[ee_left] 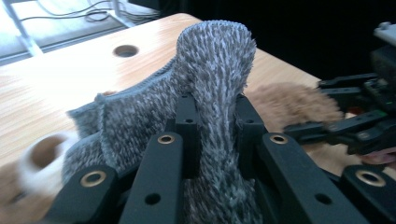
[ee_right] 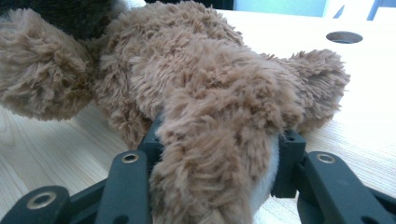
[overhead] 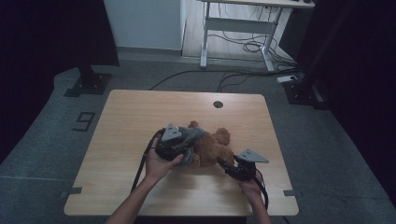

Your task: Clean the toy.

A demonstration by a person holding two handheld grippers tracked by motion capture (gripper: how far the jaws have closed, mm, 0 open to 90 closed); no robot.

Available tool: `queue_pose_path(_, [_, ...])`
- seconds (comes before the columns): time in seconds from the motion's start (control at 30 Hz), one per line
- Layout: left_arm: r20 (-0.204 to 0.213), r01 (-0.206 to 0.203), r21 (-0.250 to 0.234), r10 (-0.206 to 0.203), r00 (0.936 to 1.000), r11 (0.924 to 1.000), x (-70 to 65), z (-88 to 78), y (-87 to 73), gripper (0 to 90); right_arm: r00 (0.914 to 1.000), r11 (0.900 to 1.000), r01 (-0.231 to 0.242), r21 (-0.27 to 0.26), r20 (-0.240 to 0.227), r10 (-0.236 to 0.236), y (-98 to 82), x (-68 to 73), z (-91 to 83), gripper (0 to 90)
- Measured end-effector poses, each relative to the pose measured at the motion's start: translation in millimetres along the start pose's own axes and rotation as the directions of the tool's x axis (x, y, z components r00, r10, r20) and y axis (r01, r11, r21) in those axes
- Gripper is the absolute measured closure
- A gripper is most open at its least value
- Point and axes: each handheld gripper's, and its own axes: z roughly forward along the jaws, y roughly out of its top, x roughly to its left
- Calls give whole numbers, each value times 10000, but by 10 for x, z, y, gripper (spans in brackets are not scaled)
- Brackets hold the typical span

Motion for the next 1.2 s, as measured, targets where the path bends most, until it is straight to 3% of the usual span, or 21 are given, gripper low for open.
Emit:
queue_pose_path(0.13, [399,-162,70,159,9991,9998,-140,112,59,765,9999,9999,-101,-37,-36,101,-3,-10,9,532])
queue_pose_path(0.2, [764,-290,172,276,9967,9994,-298,252,104,764,9999,9999,-115,-45,-27,115,-4,-12,12,532])
queue_pose_path(0.3, [968,-621,281,591,9935,9977,-451,397,128,763,9999,9999,-112,-11,-42,112,-3,-12,7,532])
queue_pose_path(0.47, [1251,-693,478,629,9902,9965,-589,587,113,763,9999,9999,-143,-20,-60,143,-5,-14,9,532])
queue_pose_path(0.63, [1214,-837,824,733,9899,9931,-572,735,-7,763,9984,9988,-467,-108,-321,464,-15,-49,12,541])
queue_pose_path(0.83, [923,-720,683,656,9936,9951,-536,732,-126,766,9982,9989,-474,-1,-365,474,-23,-56,24,559])
queue_pose_path(0.9, [762,-781,599,735,9944,9951,-540,712,-172,767,9984,9991,-434,34,-356,435,-25,-57,20,564])
queue_pose_path(0.97, [486,-1166,552,1140,9923,9916,-548,685,-240,771,9984,9990,-436,83,-345,438,-25,-58,14,570])
queue_pose_path(1.0, [486,-1166,552,1140,9923,9916,-548,685,-240,774,9985,9990,-430,125,-338,434,-26,-61,11,572])
queue_pose_path(1.03, [190,-1465,558,1457,9891,9876,-527,637,-311,777,9984,9989,-447,112,-342,451,-27,-63,11,573])
queue_pose_path(1.2, [-167,-1346,671,1360,9906,9886,-336,427,-454,781,9977,9987,-500,14,-462,500,-24,-87,3,575])
